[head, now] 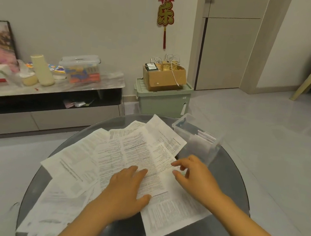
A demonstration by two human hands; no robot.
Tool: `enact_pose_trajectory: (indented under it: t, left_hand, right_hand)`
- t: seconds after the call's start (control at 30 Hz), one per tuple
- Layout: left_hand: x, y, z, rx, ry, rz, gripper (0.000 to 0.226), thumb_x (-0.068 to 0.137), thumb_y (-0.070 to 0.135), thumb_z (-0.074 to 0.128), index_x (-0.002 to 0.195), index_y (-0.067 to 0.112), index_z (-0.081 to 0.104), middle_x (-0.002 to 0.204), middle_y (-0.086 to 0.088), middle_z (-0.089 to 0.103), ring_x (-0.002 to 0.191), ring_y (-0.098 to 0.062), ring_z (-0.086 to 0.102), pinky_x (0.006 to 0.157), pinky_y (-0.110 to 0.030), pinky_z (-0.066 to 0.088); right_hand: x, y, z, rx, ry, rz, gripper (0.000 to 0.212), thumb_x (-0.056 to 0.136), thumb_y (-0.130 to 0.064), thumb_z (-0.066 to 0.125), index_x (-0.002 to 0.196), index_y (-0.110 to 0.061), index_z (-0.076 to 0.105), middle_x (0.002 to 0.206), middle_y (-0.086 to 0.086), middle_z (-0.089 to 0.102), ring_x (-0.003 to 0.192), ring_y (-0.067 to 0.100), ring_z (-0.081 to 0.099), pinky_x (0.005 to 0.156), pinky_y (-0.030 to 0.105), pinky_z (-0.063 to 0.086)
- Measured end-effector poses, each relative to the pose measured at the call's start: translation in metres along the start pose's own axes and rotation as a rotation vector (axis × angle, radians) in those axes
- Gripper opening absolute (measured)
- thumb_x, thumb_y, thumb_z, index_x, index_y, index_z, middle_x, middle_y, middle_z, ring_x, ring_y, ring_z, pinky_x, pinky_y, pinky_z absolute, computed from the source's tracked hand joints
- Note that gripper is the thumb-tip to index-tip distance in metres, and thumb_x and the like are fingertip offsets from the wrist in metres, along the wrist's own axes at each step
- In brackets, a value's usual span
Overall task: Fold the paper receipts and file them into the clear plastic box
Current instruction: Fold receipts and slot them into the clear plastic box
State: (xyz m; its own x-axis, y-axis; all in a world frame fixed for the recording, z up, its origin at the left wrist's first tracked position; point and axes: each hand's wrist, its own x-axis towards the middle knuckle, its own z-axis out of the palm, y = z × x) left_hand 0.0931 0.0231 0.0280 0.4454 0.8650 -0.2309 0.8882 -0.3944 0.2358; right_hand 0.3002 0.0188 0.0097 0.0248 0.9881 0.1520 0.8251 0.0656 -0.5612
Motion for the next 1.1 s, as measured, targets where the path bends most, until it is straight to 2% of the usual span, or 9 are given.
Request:
enact_pose_trajectory:
  t: [0.13, 0.27, 0.37, 0.57, 0.73, 0.8, 0.93, 1.0, 1.1]
  left_hand:
    - [-0.003, -0.019, 0.008, 0.033, -0.136, -0.037, 0.087, 0.088, 0.053, 0.053, 0.15, 0.027, -0.001, 0.158, 0.001, 0.001, 0.145, -0.02, 0.006, 0.117, -0.038, 0.012]
    - [0.002, -0.028, 0.002, 0.016, -0.069, 0.035, 0.071, 0.088, 0.049, 0.055, 0.146, 0.027, 0.021, 0.145, 0.006, 0.032, 0.131, -0.014, 0.031, 0.107, -0.03, 0.031]
    - [0.005, -0.033, -0.001, -0.042, -0.072, 0.048, 0.059, 0.09, 0.046, 0.053, 0.142, 0.029, 0.032, 0.142, 0.01, 0.038, 0.128, -0.01, 0.035, 0.105, -0.028, 0.034]
    - [0.004, -0.035, -0.008, -0.143, -0.063, 0.038, 0.046, 0.091, 0.038, 0.051, 0.136, 0.031, 0.043, 0.136, 0.013, 0.046, 0.122, -0.008, 0.046, 0.101, -0.026, 0.039]
    - [-0.003, -0.049, -0.028, -0.413, -0.165, 0.045, 0.023, 0.078, 0.047, 0.059, 0.089, 0.029, 0.068, 0.078, 0.015, 0.064, 0.072, -0.007, 0.058, 0.071, -0.026, 0.046]
    - [-0.006, -0.054, -0.038, -0.508, -0.187, 0.061, 0.022, 0.08, 0.047, 0.065, 0.087, 0.027, 0.071, 0.08, 0.014, 0.068, 0.073, -0.004, 0.061, 0.072, -0.021, 0.046]
    - [-0.011, -0.063, -0.048, -0.753, -0.177, 0.019, 0.013, 0.083, 0.029, 0.069, 0.094, 0.022, 0.072, 0.096, 0.013, 0.073, 0.091, -0.005, 0.067, 0.085, -0.021, 0.05]
    - [-0.007, -0.066, -0.044, -0.772, -0.135, -0.073, 0.013, 0.082, 0.028, 0.07, 0.093, 0.021, 0.072, 0.095, 0.012, 0.073, 0.09, -0.009, 0.069, 0.088, -0.028, 0.053]
    - [0.002, -0.07, -0.033, -0.76, -0.079, -0.236, 0.013, 0.082, 0.026, 0.071, 0.092, 0.018, 0.071, 0.086, 0.006, 0.075, 0.078, -0.013, 0.071, 0.075, -0.028, 0.057]
  right_hand:
    - [-0.004, -0.006, 0.01, -0.043, -0.191, -0.101, 0.034, 0.085, -0.043, 0.061, 0.119, -0.037, 0.057, 0.116, -0.013, 0.05, 0.095, 0.0, 0.049, 0.088, 0.019, 0.043]
    - [-0.001, -0.011, 0.019, -0.111, -0.338, -0.218, 0.048, 0.082, -0.049, 0.062, 0.128, -0.041, 0.051, 0.131, -0.017, 0.043, 0.12, 0.002, 0.034, 0.102, 0.018, 0.026]
    - [0.002, -0.015, 0.023, -0.15, -0.362, -0.256, 0.05, 0.082, -0.048, 0.063, 0.13, -0.039, 0.05, 0.135, -0.019, 0.041, 0.123, 0.002, 0.03, 0.103, 0.019, 0.023]
    - [0.011, -0.024, 0.025, -0.142, -0.265, -0.268, 0.022, 0.089, -0.035, 0.057, 0.103, -0.027, 0.071, 0.117, -0.014, 0.06, 0.111, 0.004, 0.046, 0.1, 0.023, 0.034]
    - [0.013, -0.026, 0.008, 0.116, -0.32, -0.111, 0.011, 0.085, -0.028, 0.06, 0.085, -0.022, 0.069, 0.087, -0.007, 0.068, 0.082, 0.009, 0.062, 0.074, 0.024, 0.049]
    - [0.015, -0.023, 0.001, 0.216, -0.323, -0.077, 0.01, 0.085, -0.028, 0.063, 0.081, -0.021, 0.068, 0.085, -0.004, 0.068, 0.079, 0.01, 0.064, 0.072, 0.026, 0.051]
    - [0.018, -0.025, -0.008, 0.516, -0.258, 0.02, 0.004, 0.085, -0.021, 0.066, 0.088, -0.021, 0.067, 0.091, -0.003, 0.071, 0.084, 0.012, 0.067, 0.071, 0.026, 0.056]
    - [0.019, -0.027, -0.005, 0.627, -0.222, 0.087, 0.015, 0.085, -0.025, 0.066, 0.1, -0.026, 0.064, 0.09, -0.005, 0.069, 0.083, 0.011, 0.067, 0.077, 0.027, 0.055]
    - [0.021, -0.029, 0.004, 0.522, -0.181, 0.173, 0.038, 0.084, -0.039, 0.064, 0.119, -0.037, 0.048, 0.086, -0.011, 0.052, 0.08, 0.003, 0.056, 0.073, 0.019, 0.044]
